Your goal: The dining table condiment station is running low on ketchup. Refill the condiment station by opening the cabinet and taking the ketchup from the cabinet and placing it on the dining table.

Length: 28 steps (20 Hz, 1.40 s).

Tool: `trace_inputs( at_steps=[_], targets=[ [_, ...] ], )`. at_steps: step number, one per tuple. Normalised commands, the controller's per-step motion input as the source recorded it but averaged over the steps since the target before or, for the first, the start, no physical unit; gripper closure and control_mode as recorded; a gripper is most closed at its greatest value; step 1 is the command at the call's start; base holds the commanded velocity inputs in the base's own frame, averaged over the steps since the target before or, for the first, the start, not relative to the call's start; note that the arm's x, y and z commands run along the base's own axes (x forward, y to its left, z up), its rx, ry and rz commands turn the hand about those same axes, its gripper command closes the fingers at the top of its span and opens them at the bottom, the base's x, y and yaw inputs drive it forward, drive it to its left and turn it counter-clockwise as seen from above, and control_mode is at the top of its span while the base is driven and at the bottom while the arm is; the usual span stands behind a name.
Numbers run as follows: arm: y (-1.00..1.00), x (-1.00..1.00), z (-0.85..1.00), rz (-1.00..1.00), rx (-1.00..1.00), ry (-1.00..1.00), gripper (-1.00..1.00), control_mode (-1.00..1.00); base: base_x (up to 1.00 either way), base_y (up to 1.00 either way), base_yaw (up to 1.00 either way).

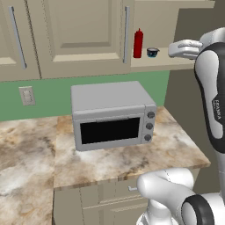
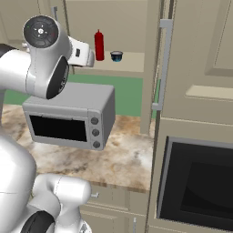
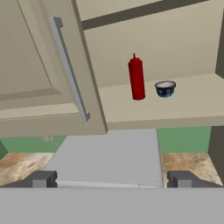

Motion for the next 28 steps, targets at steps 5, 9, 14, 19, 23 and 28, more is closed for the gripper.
trace_inputs(
  at_steps=[5,9,14,19,23,28],
  targets=[
    [-0.02,0.15,0.0,0.02,-0.02,-0.04,-1.0,-1.0,0.0,0.0,0.0],
    [0.0,0.12,0.0,0.06,-0.04,-0.06,-1.0,-1.0,0.0,0.0,0.0],
    [-0.01,0.14,0.0,0.1,-0.06,-0.05,-1.0,-1.0,0.0,0.0,0.0],
    [-0.08,0.2,0.0,0.1,-0.06,0.0,-1.0,-1.0,0.0,0.0,0.0],
    [-0.15,0.26,0.0,0.09,-0.02,0.0,-1.0,-1.0,0.0,0.0,0.0],
    [-0.06,0.3,0.0,0.04,0.0,0.0,-1.0,-1.0,0.0,0.0,0.0]
  ],
)
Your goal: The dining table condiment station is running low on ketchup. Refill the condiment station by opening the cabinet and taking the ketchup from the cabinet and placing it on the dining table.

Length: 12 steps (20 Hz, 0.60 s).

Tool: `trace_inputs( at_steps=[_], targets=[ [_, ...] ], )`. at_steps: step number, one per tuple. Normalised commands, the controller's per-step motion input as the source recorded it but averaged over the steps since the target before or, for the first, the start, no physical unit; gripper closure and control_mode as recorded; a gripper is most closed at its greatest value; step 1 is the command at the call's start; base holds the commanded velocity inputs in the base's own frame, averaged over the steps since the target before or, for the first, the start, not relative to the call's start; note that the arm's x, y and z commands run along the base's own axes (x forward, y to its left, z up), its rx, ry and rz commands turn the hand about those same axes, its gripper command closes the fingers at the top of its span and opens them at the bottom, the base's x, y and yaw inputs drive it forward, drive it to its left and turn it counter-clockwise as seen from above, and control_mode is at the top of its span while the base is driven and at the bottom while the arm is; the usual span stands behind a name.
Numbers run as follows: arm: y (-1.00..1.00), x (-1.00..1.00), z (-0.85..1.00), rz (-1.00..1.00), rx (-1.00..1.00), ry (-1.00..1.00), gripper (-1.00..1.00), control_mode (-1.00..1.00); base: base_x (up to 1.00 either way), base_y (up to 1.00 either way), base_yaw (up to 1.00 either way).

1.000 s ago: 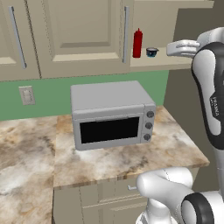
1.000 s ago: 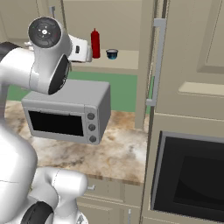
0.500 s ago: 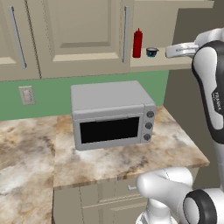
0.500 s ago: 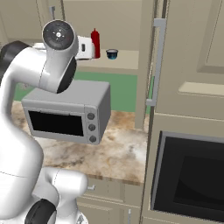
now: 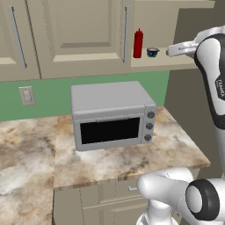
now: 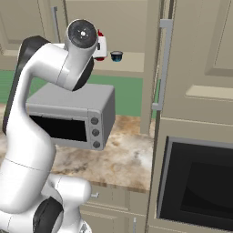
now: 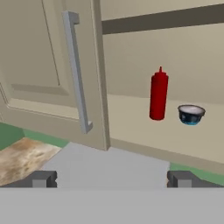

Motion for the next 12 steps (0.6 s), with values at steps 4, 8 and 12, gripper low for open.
trace_inputs(
  at_steps=[4,8,12],
  targets=[
    [0.1,0.27,0.0,0.0,0.0,0.0,-1.0,-1.0,0.0,0.0,0.0],
    [0.09,0.3,0.0,0.0,0.0,0.0,-1.0,-1.0,0.0,0.0,0.0],
    [0.01,0.36,0.0,0.0,0.0,0.0,-1.0,-1.0,0.0,0.0,0.0]
  ],
)
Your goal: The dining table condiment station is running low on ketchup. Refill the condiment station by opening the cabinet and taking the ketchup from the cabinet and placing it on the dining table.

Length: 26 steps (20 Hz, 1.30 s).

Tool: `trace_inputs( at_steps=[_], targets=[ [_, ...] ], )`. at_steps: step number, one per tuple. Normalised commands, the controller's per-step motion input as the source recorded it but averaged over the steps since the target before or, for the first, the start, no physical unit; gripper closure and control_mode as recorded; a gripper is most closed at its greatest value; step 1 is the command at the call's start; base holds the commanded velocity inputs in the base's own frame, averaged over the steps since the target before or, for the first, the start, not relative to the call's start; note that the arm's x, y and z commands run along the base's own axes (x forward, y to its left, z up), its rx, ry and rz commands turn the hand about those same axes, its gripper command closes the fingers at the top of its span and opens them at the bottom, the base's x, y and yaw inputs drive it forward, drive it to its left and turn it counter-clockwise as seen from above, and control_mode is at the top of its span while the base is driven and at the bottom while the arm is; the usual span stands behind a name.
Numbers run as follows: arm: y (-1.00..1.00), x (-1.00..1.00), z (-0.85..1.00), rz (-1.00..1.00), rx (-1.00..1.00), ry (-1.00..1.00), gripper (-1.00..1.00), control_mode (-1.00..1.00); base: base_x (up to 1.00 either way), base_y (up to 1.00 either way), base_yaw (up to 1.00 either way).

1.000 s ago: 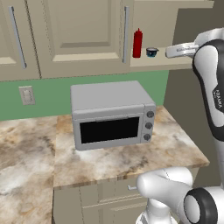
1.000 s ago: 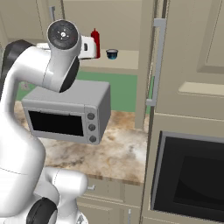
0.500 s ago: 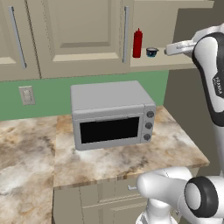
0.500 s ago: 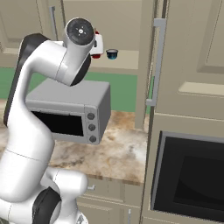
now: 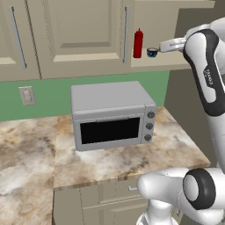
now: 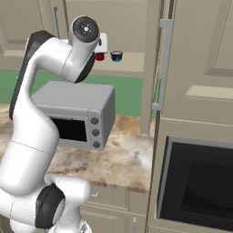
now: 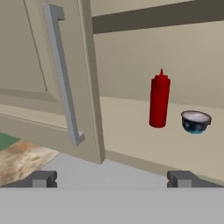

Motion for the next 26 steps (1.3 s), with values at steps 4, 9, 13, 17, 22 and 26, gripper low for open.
trace_inputs(
  at_steps=[4,9,13,17,22,26],
  targets=[
    [-0.02,0.39,0.0,0.0,0.0,0.0,-1.0,-1.0,0.0,0.0,0.0],
    [-0.04,0.34,0.0,0.02,0.0,0.0,-1.0,-1.0,0.0,0.0,0.0],
    [-0.01,0.3,0.0,0.03,0.0,0.0,-1.0,-1.0,0.0,0.0,0.0],
    [0.0,0.28,0.0,0.05,0.0,0.0,-1.0,-1.0,0.0,0.0,0.0],
    [0.0,0.23,0.0,0.06,0.0,0.0,-1.0,-1.0,0.0,0.0,0.0],
    [0.0,0.24,0.0,0.06,0.0,0.0,-1.0,-1.0,0.0,0.0,0.0]
  ],
)
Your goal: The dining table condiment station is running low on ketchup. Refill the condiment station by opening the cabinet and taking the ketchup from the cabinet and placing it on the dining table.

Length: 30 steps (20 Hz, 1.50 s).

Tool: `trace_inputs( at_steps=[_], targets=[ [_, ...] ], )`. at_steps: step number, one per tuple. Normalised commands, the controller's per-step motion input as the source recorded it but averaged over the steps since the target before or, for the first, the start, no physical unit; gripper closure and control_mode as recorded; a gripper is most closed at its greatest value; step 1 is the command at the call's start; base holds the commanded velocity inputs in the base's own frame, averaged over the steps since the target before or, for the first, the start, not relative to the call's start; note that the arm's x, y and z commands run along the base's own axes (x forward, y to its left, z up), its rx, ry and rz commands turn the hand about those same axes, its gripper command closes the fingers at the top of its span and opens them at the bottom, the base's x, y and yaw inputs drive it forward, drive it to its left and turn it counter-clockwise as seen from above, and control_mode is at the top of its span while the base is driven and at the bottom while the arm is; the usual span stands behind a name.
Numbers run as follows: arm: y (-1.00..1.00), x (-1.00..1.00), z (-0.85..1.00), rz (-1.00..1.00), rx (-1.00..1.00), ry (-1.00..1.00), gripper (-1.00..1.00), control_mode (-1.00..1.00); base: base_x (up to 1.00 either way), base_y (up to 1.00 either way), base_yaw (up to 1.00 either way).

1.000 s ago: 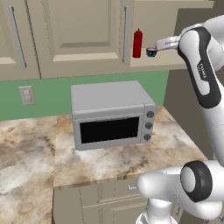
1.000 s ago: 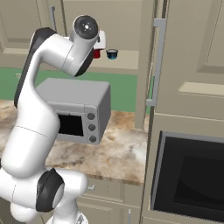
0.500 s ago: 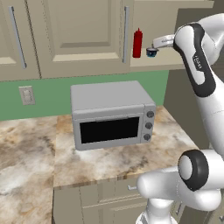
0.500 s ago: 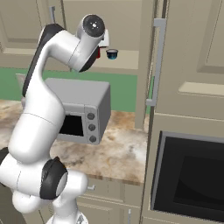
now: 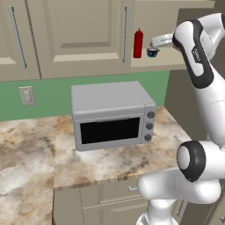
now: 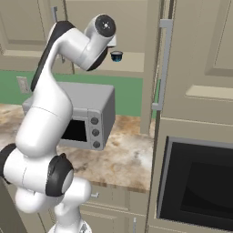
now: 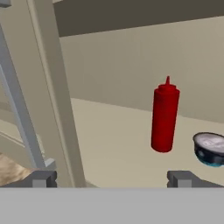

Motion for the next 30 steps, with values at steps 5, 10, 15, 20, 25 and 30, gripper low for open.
trace_inputs(
  at_steps=[5,10,15,20,25,30],
  targets=[
    [0.0,0.24,0.0,0.05,0.0,0.0,-1.0,-1.0,0.0,0.0,0.0],
    [0.0,0.28,0.0,0.05,0.0,0.0,-1.0,-1.0,0.0,0.0,0.0],
    [0.0,0.27,-0.05,0.04,0.0,0.0,-1.0,-1.0,0.0,0.0,0.0],
    [-0.02,0.28,-0.06,0.04,0.0,0.0,-1.0,-1.0,0.0,0.0,0.0],
    [-0.01,0.28,-0.03,0.04,0.0,0.0,-1.0,-1.0,0.0,0.0,0.0],
    [0.0,0.29,0.0,0.03,0.0,0.0,-1.0,-1.0,0.0,0.0,0.0]
  ],
)
